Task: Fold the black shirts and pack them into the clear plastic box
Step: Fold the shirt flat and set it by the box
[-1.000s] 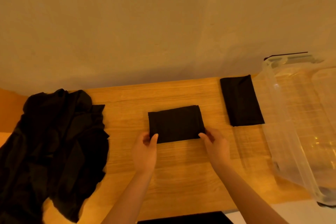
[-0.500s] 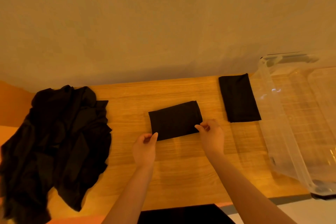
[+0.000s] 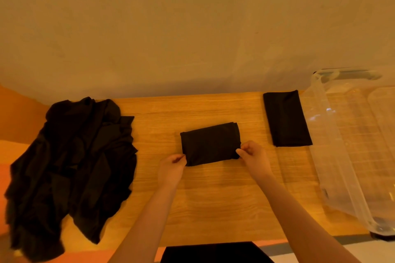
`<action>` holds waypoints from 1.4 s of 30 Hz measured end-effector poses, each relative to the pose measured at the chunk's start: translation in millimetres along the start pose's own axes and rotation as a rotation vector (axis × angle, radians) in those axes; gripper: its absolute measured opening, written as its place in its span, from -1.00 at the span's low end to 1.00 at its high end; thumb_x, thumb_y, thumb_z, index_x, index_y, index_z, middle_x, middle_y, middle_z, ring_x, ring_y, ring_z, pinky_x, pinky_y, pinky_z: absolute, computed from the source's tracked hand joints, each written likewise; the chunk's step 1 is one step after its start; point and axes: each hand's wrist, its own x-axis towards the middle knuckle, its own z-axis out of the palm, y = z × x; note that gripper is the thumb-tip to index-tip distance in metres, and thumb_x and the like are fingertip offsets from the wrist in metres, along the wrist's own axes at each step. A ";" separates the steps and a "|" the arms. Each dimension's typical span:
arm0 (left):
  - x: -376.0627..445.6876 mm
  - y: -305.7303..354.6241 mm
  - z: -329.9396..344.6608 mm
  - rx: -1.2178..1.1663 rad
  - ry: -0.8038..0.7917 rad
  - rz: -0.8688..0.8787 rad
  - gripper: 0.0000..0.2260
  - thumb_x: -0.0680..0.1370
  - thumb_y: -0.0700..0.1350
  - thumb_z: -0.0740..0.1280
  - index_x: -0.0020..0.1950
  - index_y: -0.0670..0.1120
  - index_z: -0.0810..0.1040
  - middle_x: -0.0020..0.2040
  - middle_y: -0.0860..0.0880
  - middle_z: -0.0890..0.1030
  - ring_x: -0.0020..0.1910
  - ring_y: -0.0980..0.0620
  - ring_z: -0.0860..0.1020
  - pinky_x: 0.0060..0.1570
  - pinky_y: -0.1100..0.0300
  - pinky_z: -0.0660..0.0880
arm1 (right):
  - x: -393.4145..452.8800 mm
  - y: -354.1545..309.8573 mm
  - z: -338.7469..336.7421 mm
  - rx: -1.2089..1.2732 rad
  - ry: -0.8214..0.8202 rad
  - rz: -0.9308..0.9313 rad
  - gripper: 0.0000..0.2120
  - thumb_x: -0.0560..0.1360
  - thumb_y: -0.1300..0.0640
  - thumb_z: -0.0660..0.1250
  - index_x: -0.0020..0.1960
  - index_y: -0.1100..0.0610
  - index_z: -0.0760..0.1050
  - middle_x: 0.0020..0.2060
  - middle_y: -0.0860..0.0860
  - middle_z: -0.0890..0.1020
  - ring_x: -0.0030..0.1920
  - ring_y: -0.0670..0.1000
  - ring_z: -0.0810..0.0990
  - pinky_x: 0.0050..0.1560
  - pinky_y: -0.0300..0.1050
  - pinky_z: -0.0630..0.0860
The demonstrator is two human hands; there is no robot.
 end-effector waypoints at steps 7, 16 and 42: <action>7.9 1.7 -11.8 0.255 0.024 0.059 -0.83 0.60 -0.10 0.22 0.06 -0.13 0.55 -0.12 0.01 0.53 -0.13 0.07 0.48 -0.31 0.29 0.28 | 2.9 1.8 0.4 -0.086 -0.013 0.001 -0.96 0.54 0.15 0.27 -0.09 0.06 0.45 -0.24 0.00 0.54 -0.23 -0.03 0.51 -0.31 -0.29 0.38; -8.8 -6.3 -13.1 0.049 0.006 0.085 -0.68 0.52 0.01 0.33 0.25 -0.03 0.46 0.04 0.10 0.53 -0.08 0.25 0.46 -0.12 0.35 0.40 | 1.2 -1.2 3.6 -0.003 -0.039 0.075 -0.92 0.53 0.15 0.29 -0.13 0.05 0.45 -0.26 0.03 0.58 -0.26 -0.06 0.55 -0.25 -0.25 0.47; 51.9 29.5 3.0 0.161 0.122 0.485 -0.90 0.59 -0.08 0.23 -0.06 -0.08 0.47 -0.31 0.05 0.46 -0.36 0.15 0.41 -0.36 0.30 0.35 | 45.2 -28.6 15.2 -0.306 -0.024 -0.278 -0.77 0.54 0.06 0.27 0.17 0.09 0.48 0.00 -0.06 0.51 0.02 -0.09 0.46 -0.01 -0.28 0.41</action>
